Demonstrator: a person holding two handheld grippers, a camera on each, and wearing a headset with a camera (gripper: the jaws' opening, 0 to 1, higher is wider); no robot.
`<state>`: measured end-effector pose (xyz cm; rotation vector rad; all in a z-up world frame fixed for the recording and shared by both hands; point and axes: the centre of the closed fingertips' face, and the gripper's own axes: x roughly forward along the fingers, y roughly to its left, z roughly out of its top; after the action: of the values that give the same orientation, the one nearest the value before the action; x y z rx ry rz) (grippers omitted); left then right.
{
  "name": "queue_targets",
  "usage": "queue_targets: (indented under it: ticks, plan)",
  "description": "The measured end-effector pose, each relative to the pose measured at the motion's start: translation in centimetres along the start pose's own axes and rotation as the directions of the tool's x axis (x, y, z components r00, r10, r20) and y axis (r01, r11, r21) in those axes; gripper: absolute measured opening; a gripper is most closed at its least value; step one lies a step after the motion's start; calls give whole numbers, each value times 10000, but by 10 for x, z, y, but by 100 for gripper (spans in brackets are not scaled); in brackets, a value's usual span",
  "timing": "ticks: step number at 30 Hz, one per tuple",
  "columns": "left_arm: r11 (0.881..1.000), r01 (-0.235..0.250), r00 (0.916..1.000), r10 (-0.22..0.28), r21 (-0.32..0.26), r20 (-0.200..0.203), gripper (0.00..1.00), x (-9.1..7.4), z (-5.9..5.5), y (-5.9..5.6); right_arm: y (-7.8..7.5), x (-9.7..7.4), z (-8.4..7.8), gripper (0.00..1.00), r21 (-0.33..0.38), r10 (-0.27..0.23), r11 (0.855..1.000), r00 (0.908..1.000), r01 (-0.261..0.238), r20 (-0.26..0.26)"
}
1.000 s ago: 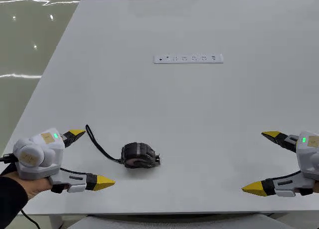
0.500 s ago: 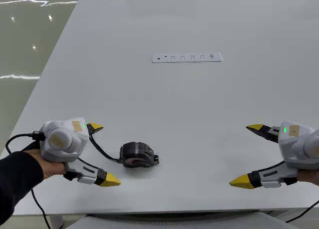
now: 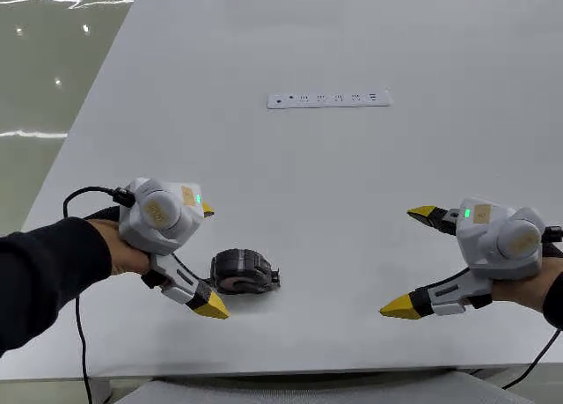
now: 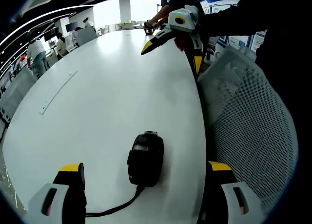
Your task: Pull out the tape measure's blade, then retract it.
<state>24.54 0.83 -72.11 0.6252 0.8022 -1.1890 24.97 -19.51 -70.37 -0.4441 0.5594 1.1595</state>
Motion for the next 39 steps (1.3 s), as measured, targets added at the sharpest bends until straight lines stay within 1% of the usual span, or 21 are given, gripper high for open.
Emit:
queue_targets:
  ticks: [2, 3, 5, 6, 8, 10, 13, 14, 16, 17, 18, 19, 21, 26, 29, 31, 35, 36, 37, 38, 39]
  plan:
    - [10000, 44, 10000, -44, 65, -58, 100, 4, 1, 2, 0, 3, 2, 100, -41, 62, 10000, 10000, -62, -21]
    - [10000, 44, 10000, -43, 76, -77, 98, 5, 1, 3, 0, 5, 3, 100, -55, 98, 9999, 10000, -98, -9]
    - [9994, 18, 9999, -13, 334, -138, 92, 7, 3, 6, 0, 9, 5, 100, -118, 192, 9997, 9998, -192, 10]
    - [9989, 21, 9997, -9, 478, -255, 89, 9, 2, 8, 0, 12, 7, 100, -166, 242, 9996, 9997, -242, 8]
    - [9988, 52, 9994, -35, 492, -353, 89, 12, 2, 10, 0, 16, 10, 100, -145, 288, 9995, 9996, -288, 14]
    - [9987, 258, 9987, -239, 433, -443, 88, 14, 4, 8, 2, 20, 19, 100, 36, 387, 9992, 9990, -388, 220]
    - [9965, 439, 9959, -380, 709, -822, 85, 19, 2, 7, 2, 26, 32, 100, 118, 405, 9991, 9987, -409, 293]
    - [9956, 499, 9946, -422, 799, -948, 84, 21, 1, 6, 4, 28, 41, 100, 214, 511, 9984, 9972, -524, 552]
    - [9952, 644, 9923, -560, 739, -1105, 83, 24, 1, 6, 5, 31, 51, 100, 68, 589, 9982, 9954, -596, 750]
    - [9949, 701, 9913, -614, 721, -1164, 83, 24, 0, 5, 6, 32, 53, 100, 30, 604, 9981, 9954, -608, 750]
    - [9939, 842, 9876, -737, 716, -1386, 80, 25, -2, 3, 7, 35, 57, 100, -64, 653, 9979, 9953, -650, 710]
    - [9925, 842, 9860, -702, 882, -1513, 77, 26, -2, 3, 8, 38, 60, 100, -193, 720, 9973, 9950, -709, 685]
    - [9914, 834, 9854, -670, 1011, -1563, 71, 27, -1, 4, 10, 42, 62, 100, -274, 795, 9966, 9947, -779, 649]
    - [9907, 884, 9856, -720, 1036, -1528, 64, 32, 5, 5, 18, 54, 69, 100, -813, 1131, 9908, 9917, -1081, 606]
    - [9909, 884, 9849, -717, 1017, -1577, 60, 33, 5, 5, 21, 56, 71, 100, -891, 1193, 9895, 9911, -1138, 584]
    - [9909, 892, 9847, -725, 1011, -1587, 54, 33, 5, 5, 21, 57, 72, 100, -903, 1201, 9893, 9910, -1145, 584]
    - [9877, 1217, 9781, -1024, 985, -1814, 45, 36, 3, -1, 25, 67, 70, 97, -1099, 1422, 9845, 9889, -1368, 429]
    - [9828, 1414, 9707, -1141, 1185, -2113, 43, 44, -2, -4, 26, 79, 67, 96, -1181, 1549, 9815, 9876, -1510, 245]
    - [9805, 1439, 9696, -1127, 1338, -2173, 40, 45, -2, -4, 26, 81, 67, 95, -1196, 1591, 9805, 9871, -1557, 196]
    - [9782, 1594, 9664, -1270, 1334, -2234, 38, 46, -3, -6, 27, 83, 66, 94, -1201, 1623, 9799, 9866, -1593, 151]
    - [9715, 1895, 9607, -1535, 1426, -2312, 35, 47, -4, -11, 28, 86, 66, 93, -1228, 1676, 9786, 9858, -1649, 119]
